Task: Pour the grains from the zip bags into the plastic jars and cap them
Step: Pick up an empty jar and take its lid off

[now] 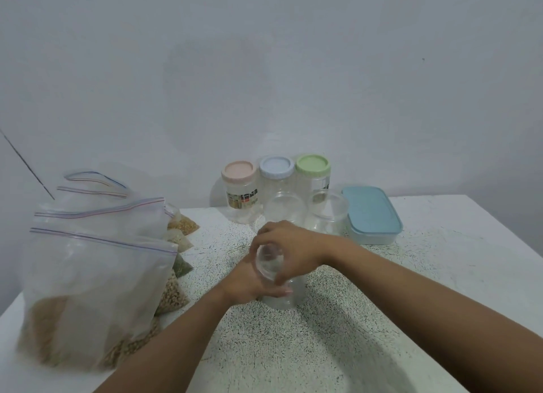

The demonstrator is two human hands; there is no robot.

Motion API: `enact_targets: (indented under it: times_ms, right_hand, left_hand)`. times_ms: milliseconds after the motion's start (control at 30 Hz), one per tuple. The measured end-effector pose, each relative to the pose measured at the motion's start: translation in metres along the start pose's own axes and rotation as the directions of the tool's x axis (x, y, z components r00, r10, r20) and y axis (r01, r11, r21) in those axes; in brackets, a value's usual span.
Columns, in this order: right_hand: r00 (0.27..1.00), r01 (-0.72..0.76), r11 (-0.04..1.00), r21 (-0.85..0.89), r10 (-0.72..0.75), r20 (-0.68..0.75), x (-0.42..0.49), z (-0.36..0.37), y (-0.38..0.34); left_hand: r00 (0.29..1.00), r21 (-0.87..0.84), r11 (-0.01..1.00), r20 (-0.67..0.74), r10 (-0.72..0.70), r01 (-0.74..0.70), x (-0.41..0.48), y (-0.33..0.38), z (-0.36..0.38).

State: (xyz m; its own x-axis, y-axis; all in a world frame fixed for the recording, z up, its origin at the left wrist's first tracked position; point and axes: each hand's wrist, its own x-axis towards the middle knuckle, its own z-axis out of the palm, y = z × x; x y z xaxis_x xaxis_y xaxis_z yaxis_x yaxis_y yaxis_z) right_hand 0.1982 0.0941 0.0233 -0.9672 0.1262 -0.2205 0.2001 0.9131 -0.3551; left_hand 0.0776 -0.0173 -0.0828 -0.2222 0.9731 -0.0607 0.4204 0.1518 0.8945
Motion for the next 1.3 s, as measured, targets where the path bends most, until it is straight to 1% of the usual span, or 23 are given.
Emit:
enact_targets:
  times_ms: [67,100,167,200,267,333,367,400,433,467,500,533,567,633,700,733,833,933,1033,1100,1167,1233,1300]
  right_hand:
    - [0.995,-0.056,0.994,0.094,0.063,-0.075,-0.001,0.002,0.004]
    - [0.988,-0.124,0.988,0.09,0.131,-0.077,-0.002,0.005,0.004]
    - [0.965,-0.255,0.967,-0.024,0.253,-0.073,-0.003,0.017,0.001]
    - [0.957,-0.283,0.955,-0.085,0.275,-0.095,-0.004,0.024,-0.002]
    - [0.954,-0.269,0.952,-0.147,0.242,-0.175,-0.005,0.035,-0.004]
    - [0.958,-0.2,0.97,-0.14,0.164,-0.233,-0.01,0.034,-0.001]
    - [0.958,-0.154,0.983,-0.1,0.123,-0.259,-0.015,0.032,0.001]
    - [0.951,-0.109,0.994,-0.015,0.1,-0.294,-0.021,0.028,0.003]
    - [0.934,-0.068,0.99,0.124,0.107,-0.342,-0.027,0.024,0.005]
    - [0.903,-0.025,0.955,0.296,0.148,-0.403,-0.034,0.021,0.008]
    - [0.862,0.021,0.891,0.454,0.214,-0.459,-0.041,0.018,0.012]
    - [0.816,0.051,0.826,0.562,0.289,-0.5,-0.047,0.017,0.019]
    - [0.769,0.052,0.78,0.624,0.367,-0.523,-0.052,0.018,0.028]
    - [0.695,-0.003,0.694,0.72,0.519,-0.498,-0.061,0.028,0.052]
    - [0.663,-0.045,0.591,0.805,0.621,-0.419,-0.068,0.048,0.078]
    - [0.651,-0.071,0.573,0.817,0.647,-0.397,-0.072,0.06,0.09]
    - [0.626,-0.155,0.594,0.79,0.677,-0.386,-0.082,0.088,0.118]
    - [0.602,-0.304,0.689,0.658,0.675,-0.427,-0.091,0.105,0.143]
    - [0.654,-0.421,0.778,0.467,0.617,-0.438,-0.099,0.117,0.153]
    - [0.692,-0.449,0.83,0.331,0.558,-0.459,-0.102,0.122,0.153]
    - [0.712,-0.455,0.865,0.214,0.497,-0.497,-0.104,0.126,0.153]
    - [0.729,-0.453,0.878,0.156,0.466,-0.502,-0.105,0.127,0.154]
    - [0.74,-0.455,0.879,0.142,0.462,-0.489,-0.104,0.126,0.156]
  left_hand:
    - [1.0,-0.051,0.999,-0.01,0.012,-0.012,-0.002,0.001,0.0]
    - [1.0,-0.07,0.997,-0.007,0.017,-0.017,-0.002,0.002,0.001]
    - [0.999,-0.087,0.995,0.01,0.041,-0.04,-0.003,0.005,0.001]
    - [0.998,-0.077,0.995,0.011,0.058,-0.057,-0.003,0.007,0.002]
    - [0.998,-0.06,0.996,0.013,0.065,-0.064,-0.002,0.008,0.002]
    - [0.999,-0.084,0.996,0.003,0.042,-0.042,0.0,0.006,0.002]
    - [1.0,-0.094,0.995,-0.008,0.028,-0.029,0.001,0.003,0.002]
    - [1.0,-0.113,0.993,-0.022,0.014,-0.016,0.001,-0.001,0.002]
    - [0.999,-0.13,0.991,-0.034,-0.007,0.002,0.001,-0.004,0.002]
    - [0.999,-0.14,0.99,-0.045,-0.031,0.025,0.001,-0.005,0.003]
    - [0.997,-0.136,0.99,-0.055,-0.048,0.04,0.001,-0.006,0.004]
    - [0.997,-0.124,0.991,-0.063,-0.054,0.046,0.001,-0.005,0.005]
    - [0.996,-0.117,0.992,-0.069,-0.059,0.051,0.001,-0.005,0.007]
    - [0.994,-0.123,0.99,-0.082,-0.071,0.061,0.003,-0.004,0.013]
    - [0.992,-0.139,0.989,-0.107,-0.069,0.054,0.004,-0.002,0.022]
    - [0.991,-0.148,0.988,-0.115,-0.065,0.047,0.005,0.0,0.029]
    - [0.988,-0.154,0.987,-0.135,-0.068,0.047,0.008,0.004,0.043]
    - [0.984,-0.121,0.991,-0.164,-0.069,0.049,0.012,0.009,0.054]
    - [0.977,-0.106,0.993,-0.201,-0.072,0.052,0.012,0.018,0.066]
    - [0.968,-0.091,0.995,-0.242,-0.063,0.042,0.011,0.024,0.075]
    - [0.959,-0.092,0.995,-0.275,-0.069,0.045,0.008,0.028,0.079]
    - [0.955,-0.084,0.995,-0.287,-0.076,0.054,0.006,0.03,0.081]
    - [0.955,-0.067,0.995,-0.282,-0.088,0.072,0.004,0.031,0.081]
